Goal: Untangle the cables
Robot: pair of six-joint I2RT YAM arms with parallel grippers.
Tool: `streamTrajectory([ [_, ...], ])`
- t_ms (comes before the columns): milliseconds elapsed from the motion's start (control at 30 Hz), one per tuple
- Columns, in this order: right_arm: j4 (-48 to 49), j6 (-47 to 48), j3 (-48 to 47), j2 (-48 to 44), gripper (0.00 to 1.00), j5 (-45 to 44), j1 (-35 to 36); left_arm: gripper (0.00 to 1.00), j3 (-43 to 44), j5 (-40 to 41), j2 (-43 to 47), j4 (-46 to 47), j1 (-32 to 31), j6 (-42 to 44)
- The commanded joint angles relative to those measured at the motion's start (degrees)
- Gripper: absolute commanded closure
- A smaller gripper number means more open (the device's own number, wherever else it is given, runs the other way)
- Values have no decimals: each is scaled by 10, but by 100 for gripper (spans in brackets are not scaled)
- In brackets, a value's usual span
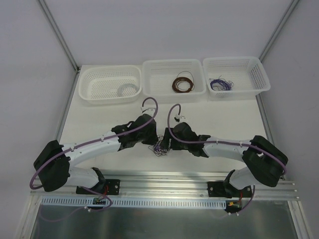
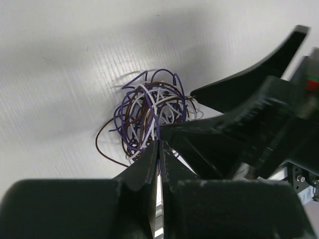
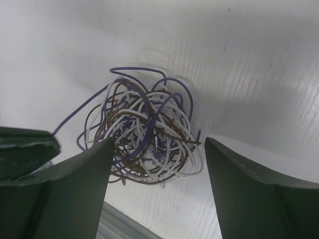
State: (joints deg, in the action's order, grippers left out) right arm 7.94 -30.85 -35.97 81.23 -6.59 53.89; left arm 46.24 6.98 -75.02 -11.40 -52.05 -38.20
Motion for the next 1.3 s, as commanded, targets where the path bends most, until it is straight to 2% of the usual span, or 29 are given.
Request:
streamTrajectory([
  [0,52,-17,-24,40,26,16,3,100,1,-6,36,8,1,-7],
  [33,52,-16,-24,45,29,15,2,100,1,-7,41,8,1,-8],
  [100,52,-15,-18,50,42,4,2,100,3,-7,58,8,1,-7],
  [133,52,-14,-16,51,53,0,3,100,3,-7,65,9,1,-7],
  [200,38,-11,-10,48,65,-19,1,100,5,-3,89,6,1,-6],
  [233,32,-11,-9,43,77,-25,1,100,9,0,98,3,1,-2],
  [300,5,-11,-5,33,85,-49,2,100,19,14,126,-12,1,0],
  [333,-6,-10,-5,24,93,-57,0,100,24,22,137,-23,2,5],
  [400,-33,-11,-2,13,99,-77,-3,100,42,48,165,-41,3,11],
  [600,-112,-20,13,-46,99,-112,-43,100,102,93,223,-128,46,58],
  [800,-189,-9,36,-133,99,-137,-93,100,137,94,260,-209,166,80],
  [1033,-271,19,55,-227,99,-145,-164,100,180,128,278,-266,215,123],
  [1267,-318,47,61,-279,99,-135,-223,100,277,240,276,-339,240,171],
])
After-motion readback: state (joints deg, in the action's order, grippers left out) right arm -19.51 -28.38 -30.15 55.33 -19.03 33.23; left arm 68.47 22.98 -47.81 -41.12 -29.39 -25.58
